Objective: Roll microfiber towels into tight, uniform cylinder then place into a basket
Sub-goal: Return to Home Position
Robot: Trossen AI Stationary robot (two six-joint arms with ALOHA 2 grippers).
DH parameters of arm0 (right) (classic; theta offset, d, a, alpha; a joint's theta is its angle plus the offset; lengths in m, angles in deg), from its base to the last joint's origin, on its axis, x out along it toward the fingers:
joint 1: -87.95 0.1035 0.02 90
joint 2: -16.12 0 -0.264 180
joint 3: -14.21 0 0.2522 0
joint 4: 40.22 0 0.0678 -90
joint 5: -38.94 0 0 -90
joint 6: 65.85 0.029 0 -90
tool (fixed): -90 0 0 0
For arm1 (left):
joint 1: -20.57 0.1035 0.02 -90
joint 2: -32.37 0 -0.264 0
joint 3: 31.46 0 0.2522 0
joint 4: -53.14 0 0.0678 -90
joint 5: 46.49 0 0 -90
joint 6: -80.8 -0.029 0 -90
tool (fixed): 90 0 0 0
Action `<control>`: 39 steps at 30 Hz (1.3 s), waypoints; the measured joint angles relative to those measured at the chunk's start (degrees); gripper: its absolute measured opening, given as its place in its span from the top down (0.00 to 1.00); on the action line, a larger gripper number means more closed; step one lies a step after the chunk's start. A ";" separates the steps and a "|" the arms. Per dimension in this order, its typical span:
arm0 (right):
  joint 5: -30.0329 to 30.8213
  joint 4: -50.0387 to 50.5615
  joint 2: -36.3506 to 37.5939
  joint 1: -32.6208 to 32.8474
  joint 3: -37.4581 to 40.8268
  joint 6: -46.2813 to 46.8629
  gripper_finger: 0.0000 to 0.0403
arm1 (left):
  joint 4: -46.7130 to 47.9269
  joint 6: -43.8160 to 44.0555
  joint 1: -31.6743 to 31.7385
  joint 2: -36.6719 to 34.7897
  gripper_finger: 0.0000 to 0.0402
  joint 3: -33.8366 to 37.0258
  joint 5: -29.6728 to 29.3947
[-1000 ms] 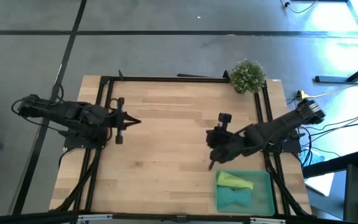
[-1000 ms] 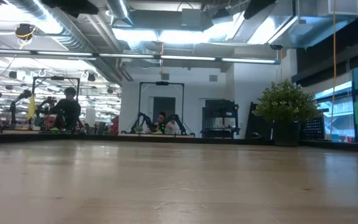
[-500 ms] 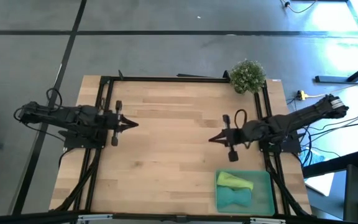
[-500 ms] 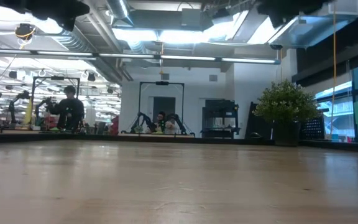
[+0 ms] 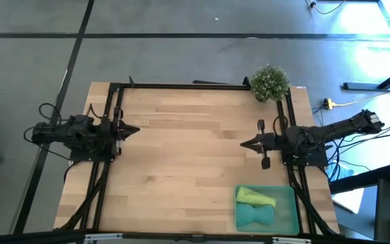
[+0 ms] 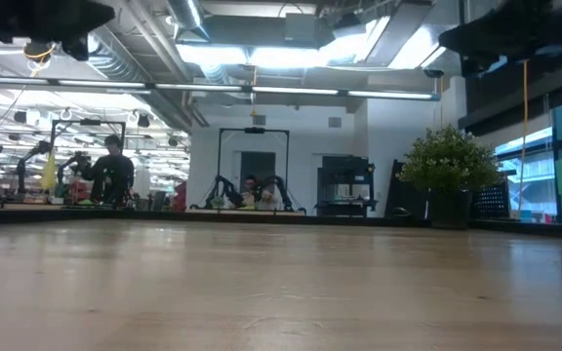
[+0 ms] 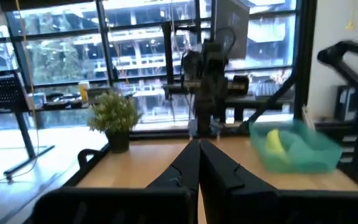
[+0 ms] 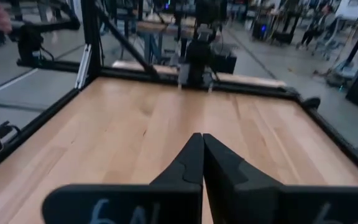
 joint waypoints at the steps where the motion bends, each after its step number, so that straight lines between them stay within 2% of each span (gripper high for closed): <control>1: 0.00 -1.06 0.93 0.00 0.92 -0.32 0.98 | -0.33 -0.39 0.00 0.18 1.00 0.61 -0.37; 9: 0.02 -12.34 6.89 0.01 8.92 -4.85 0.98 | -1.13 -3.22 0.00 0.14 0.99 4.23 -0.90; 13: 0.40 -14.19 9.71 0.01 11.98 -7.41 0.98 | -0.49 -3.38 0.00 0.20 1.00 5.75 -0.90; 17: 5.89 -14.24 14.22 0.01 13.03 -10.79 0.98 | -0.92 -3.01 0.00 0.16 0.99 6.93 -0.88; 25: 6.67 -8.51 27.94 0.01 13.13 -17.70 0.98 | -0.90 -1.86 0.00 0.16 0.99 7.86 -0.86; 29: 6.62 -1.42 34.38 0.01 13.13 -16.68 0.98 | -0.14 -1.86 -0.02 0.16 1.00 7.86 -0.86; 33: 4.99 3.26 34.70 0.01 13.45 -11.62 0.98 | -0.20 -2.18 -0.06 0.16 0.99 9.70 0.93; 37: 3.04 -0.79 34.16 0.01 17.58 -9.28 0.98 | -5.35 -2.99 -0.06 0.21 1.00 13.14 1.77; 39: 2.91 0.70 34.01 0.01 18.16 -8.56 0.98 | -7.83 -3.44 -0.07 0.18 1.00 13.88 1.81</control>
